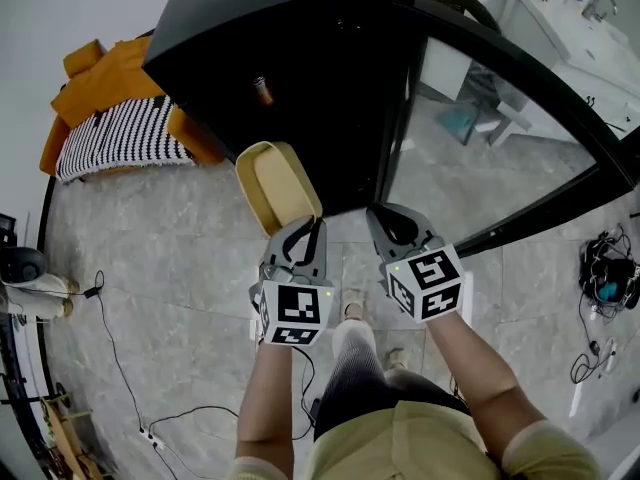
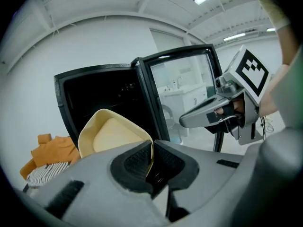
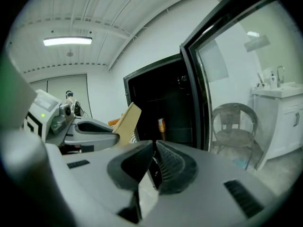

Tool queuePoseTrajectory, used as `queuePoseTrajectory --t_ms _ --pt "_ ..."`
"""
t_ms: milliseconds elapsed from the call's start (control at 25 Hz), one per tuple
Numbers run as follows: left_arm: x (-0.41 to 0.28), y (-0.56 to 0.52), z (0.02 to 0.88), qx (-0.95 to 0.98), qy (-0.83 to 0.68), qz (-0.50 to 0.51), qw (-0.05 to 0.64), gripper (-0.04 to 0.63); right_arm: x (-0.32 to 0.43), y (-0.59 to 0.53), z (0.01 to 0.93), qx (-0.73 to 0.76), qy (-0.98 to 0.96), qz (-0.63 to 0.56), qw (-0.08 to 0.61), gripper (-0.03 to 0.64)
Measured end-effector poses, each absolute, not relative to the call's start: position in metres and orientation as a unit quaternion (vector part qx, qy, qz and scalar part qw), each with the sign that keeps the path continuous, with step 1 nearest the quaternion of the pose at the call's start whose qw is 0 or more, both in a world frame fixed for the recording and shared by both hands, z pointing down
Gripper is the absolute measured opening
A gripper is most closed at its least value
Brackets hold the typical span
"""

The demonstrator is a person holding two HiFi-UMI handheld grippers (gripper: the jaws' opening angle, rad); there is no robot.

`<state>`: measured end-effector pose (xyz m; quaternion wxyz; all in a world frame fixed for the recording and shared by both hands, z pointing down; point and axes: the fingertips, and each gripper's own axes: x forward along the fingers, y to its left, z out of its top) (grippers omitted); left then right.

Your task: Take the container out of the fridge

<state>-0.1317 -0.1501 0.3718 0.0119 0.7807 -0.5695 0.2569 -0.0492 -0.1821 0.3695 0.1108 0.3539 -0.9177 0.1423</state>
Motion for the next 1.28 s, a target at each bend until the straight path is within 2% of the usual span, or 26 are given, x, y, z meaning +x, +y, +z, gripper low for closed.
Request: queuePoseTrajectory --t_ms 520,1280 --pt "-0.129 -0.104 0.319 0.761 -0.628 0.139 0.081 0.035 -0.027 -0.148 0.329 0.349 -0.921 0.147 0.089 0.031" --pt "-0.092 -0.022 0.299 0.737 -0.66 0.111 0.097 0.035 0.019 -0.081 0.31 0.325 -0.93 0.15 0.084 0.031"
